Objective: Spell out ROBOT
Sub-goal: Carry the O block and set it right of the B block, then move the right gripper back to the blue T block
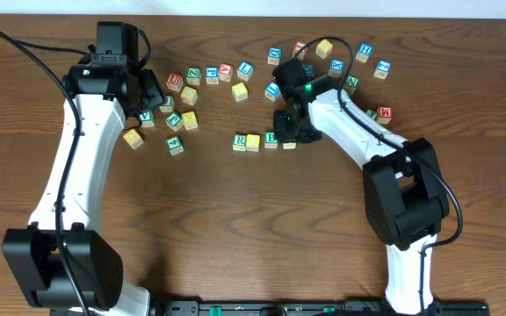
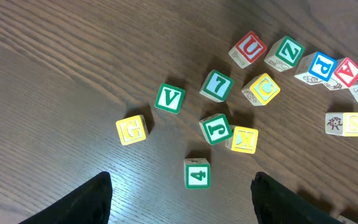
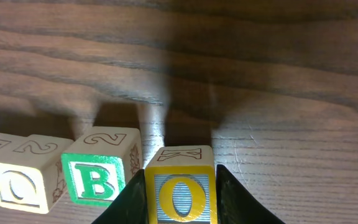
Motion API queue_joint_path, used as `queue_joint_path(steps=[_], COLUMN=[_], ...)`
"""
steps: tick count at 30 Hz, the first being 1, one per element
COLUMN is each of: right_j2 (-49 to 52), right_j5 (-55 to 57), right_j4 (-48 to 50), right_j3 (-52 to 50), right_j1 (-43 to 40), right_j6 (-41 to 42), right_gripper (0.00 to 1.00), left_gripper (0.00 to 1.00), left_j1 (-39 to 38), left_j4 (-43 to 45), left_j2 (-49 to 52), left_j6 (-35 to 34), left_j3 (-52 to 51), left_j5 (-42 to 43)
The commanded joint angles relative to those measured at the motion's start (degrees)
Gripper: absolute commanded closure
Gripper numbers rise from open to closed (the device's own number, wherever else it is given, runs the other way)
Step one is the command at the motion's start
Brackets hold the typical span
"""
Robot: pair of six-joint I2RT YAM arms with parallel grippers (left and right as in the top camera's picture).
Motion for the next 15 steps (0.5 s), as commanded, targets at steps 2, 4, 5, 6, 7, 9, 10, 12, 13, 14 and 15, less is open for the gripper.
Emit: queue_joint_path(steps=[2,4,5,6,7,9,10,12,13,14,15], right_j2=[0.3,0.3,0.3,0.3,0.3,0.3,0.3,0.3,0.3,0.3,0.2], right_j5=[1.7,2.0,2.0,2.0,2.1,2.1,2.1,2.1,2.0,2.0,1.9], right_j4=[0.7,0.8,0.9,0.9,0.9,0.9,0.9,1.1,1.4,1.8,1.9], right_j3=[-0.1,-0.1,-0.1,-0.1,-0.2,-0.2,-0.2,-0.2,-0.2,-0.1,0.1], right_j1=[0.4,0.4,0.4,0.4,0.4,0.4,0.4,0.4,0.4,0.3,0.2], right_j6=[1.0,1.4,1.5,1.6,1.9,1.9,1.9,1.9,1.9,1.9,1.9], right_gripper=[0.71,0.69,0.70,0.69,0.68,0.64,0.64,0.62,0.62,0.61,0.59], left_gripper=[0.29,0.29,0.29,0.29,0.29,0.29,0.29,0.29,0.29,0.29,0.29], left_j1=[0.1,0.1,0.1,0.1,0.1,0.1,0.1,0.1,0.1,0.1,0.1], left_j4=[0.0,0.0,0.0,0.0,0.0,0.0,0.0,0.0,0.0,0.0,0.0], left_j2=[-0.9,-0.9,-0.9,-0.9,-0.9,-0.9,-0.9,-0.9,-0.9,-0.9,-0.9], left_j6=[-0.5,-0.5,-0.5,-0.5,-0.5,-0.5,-0.5,-0.5,-0.5,-0.5,-0.5], left_j3=[0.6,0.6,0.6,0.6,0.6,0.6,0.6,0.6,0.6,0.6,0.6], left_j5=[-0.8,-0.8,-0.8,-0.8,-0.8,-0.7,-0.8,-0.8,-0.8,-0.8,-0.8])
